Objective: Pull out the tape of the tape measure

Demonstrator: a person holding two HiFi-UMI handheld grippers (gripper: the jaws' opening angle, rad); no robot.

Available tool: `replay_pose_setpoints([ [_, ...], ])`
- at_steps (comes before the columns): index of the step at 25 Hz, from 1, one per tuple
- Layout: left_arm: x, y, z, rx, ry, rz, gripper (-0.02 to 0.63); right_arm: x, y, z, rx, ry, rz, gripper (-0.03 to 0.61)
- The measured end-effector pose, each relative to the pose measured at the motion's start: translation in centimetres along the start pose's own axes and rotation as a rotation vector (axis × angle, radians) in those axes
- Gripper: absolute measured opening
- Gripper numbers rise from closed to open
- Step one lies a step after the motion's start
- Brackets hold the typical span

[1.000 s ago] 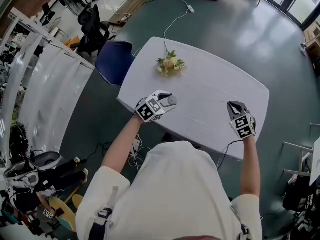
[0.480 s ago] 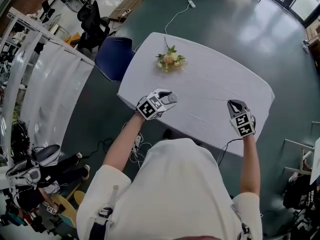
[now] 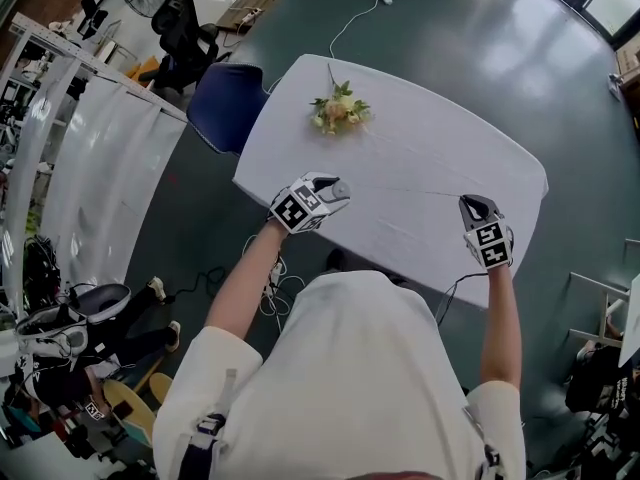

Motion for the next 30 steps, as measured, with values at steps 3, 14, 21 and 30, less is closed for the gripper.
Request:
replay_pose_setpoints([
  [3, 0.0, -0.1, -0.1, 0.02, -0.014, 0.016, 0.216, -0.3, -0.7, -0.3, -0.011, 0.015, -0.01, 0.038],
  [14, 0.7, -1.4, -3.0, -0.021, -0.026, 0.074, 0.216, -2.0, -3.2, -1.7, -0.013, 0.076, -0.071, 0.04],
  [21, 0.2, -2.5, -5.7, -0.06, -0.021, 0.123, 0.216, -2.4, -5.3, -3.4, -0.036, 0.11, -0.131, 0.04],
  [30, -0.3, -5.5, -11.2, -0.154, -0.014, 0.16, 0.216, -4.5, -10.0, -5.7, -0.107, 0.156, -0.235, 0.04],
])
Point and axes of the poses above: the fingertips, and each gripper's own axes: z backward along the fingers, x to its right, y out of its top, the point moved 8 cm from there along z, backward along the fingers, and after that the axes turned 12 degrees about z, right-handed, at the moved point
